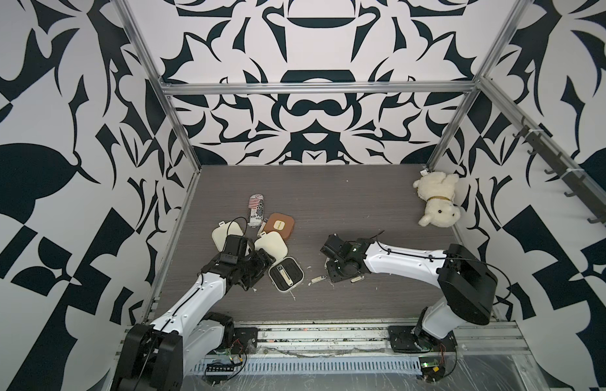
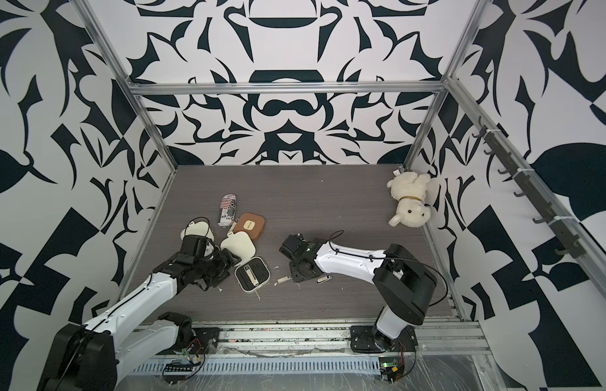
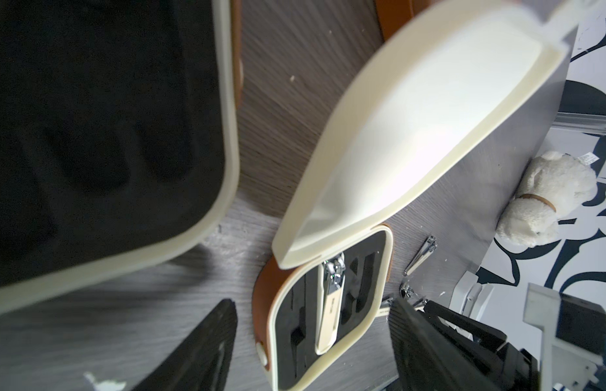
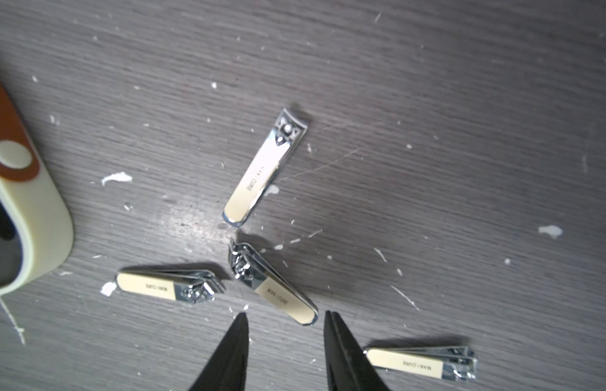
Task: Organize nail clipper sets
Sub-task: Pick up the nail clipper from the center of the board.
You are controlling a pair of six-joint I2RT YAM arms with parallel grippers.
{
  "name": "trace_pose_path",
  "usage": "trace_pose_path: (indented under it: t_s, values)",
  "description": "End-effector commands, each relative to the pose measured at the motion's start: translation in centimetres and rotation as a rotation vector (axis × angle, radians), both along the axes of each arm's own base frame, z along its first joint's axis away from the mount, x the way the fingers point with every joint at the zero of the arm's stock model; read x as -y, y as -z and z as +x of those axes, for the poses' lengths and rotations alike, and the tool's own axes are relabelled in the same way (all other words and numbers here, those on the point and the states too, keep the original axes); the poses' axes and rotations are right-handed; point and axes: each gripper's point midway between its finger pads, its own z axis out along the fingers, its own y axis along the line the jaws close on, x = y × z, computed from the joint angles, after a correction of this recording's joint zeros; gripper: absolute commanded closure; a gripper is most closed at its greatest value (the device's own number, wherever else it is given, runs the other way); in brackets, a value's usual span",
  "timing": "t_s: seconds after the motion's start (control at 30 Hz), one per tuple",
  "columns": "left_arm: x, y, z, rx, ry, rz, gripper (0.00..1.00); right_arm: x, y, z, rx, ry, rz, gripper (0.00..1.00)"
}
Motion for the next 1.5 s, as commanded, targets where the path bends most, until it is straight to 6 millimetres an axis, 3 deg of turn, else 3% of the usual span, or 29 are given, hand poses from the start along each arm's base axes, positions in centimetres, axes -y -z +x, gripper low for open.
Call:
trace_pose_path:
  t_s: [0.0, 0.6, 0.8, 1.0, 1.27, 1.47]
  values:
    - [0.1, -0.6, 0.5, 0.019, -0.005, -0.002, 0.25, 0.0, -0.3, 0.2, 0.016, -0.032, -0.045, 0.56]
    - [0.2, -0.6, 0.6, 0.017, -0.001, -0.001, 0.25, -1.2, 1.5, 1.7, 0.009, -0.088, -0.122, 0.55]
    - [0.2, -0.6, 0.4, 0.015, -0.002, -0.002, 0.24, -1.7, 1.7, 1.7, -0.014, -0.087, -0.096, 0.64]
    - [0.1, -0.6, 0.5, 0.018, -0.003, 0.0, 0.24, -1.7, 1.4, 1.2, -0.024, -0.081, -0.066, 0.79]
    - [0.2, -0.7, 0.3, 0.018, -0.002, -0.003, 0.25, -1.8, 1.2, 1.1, -0.023, -0.08, -0.049, 0.84]
    - [0.0, -0.4, 0.0, 0.013, -0.005, 0.003, 0.25, -2.1, -1.4, 2.0, 0.038, -0.076, -0.029, 0.85]
